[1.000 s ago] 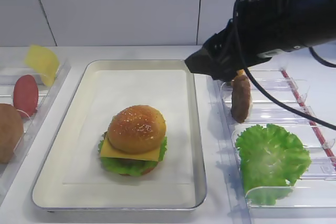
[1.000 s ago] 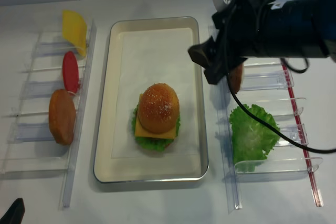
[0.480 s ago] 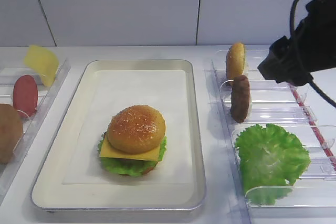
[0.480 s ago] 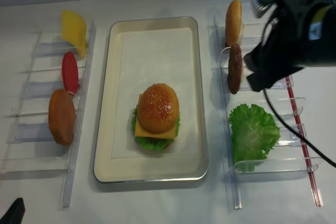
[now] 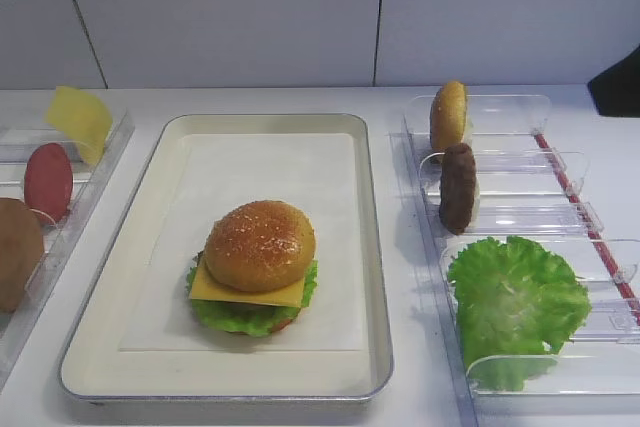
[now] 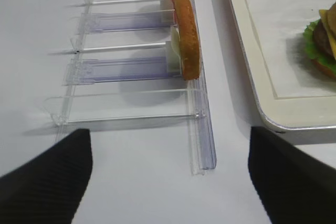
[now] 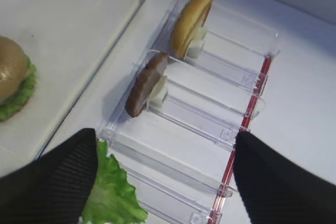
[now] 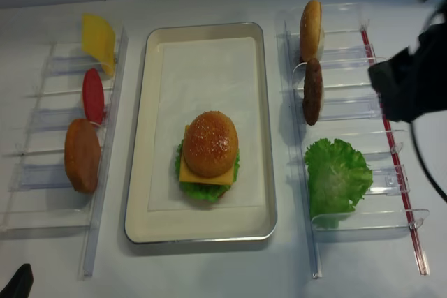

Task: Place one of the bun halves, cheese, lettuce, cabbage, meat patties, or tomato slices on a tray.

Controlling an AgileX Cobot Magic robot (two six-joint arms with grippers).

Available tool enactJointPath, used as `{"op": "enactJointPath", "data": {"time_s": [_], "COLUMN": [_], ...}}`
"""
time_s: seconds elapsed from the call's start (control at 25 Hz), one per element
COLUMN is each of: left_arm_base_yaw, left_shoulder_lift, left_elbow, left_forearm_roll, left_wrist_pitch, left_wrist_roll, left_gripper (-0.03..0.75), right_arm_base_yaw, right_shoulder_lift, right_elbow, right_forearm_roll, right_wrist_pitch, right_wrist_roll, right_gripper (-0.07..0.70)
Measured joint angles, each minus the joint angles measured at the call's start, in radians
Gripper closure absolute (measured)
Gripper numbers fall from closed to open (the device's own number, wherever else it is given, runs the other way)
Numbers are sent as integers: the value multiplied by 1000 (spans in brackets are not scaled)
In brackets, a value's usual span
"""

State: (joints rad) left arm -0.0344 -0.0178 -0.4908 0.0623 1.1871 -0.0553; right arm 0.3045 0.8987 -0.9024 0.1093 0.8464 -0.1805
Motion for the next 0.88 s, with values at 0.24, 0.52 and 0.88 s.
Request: {"op": "enactJointPath", "data": {"time_s": [0.24,0.52,0.88], "left_arm_base_yaw": [0,0,0], "left_shoulder_lift": [0,0,0], "left_elbow": [0,0,0], "left_forearm_roll": [0,0,0], "left_wrist_pitch": [0,0,0], "left_wrist_roll": [0,0,0], "left_gripper": [133,133,133], "right_arm_base_yaw": [-147,-243,-310], "right_shoulder_lift": [-162,-400,-718], "right_elbow": [2,153,329], "right_forearm_roll": [81,115,112], "right_wrist_pitch": [113,142,272], "right_wrist_roll": [-45,-95,-45], "right_gripper": [85,85,86]}}
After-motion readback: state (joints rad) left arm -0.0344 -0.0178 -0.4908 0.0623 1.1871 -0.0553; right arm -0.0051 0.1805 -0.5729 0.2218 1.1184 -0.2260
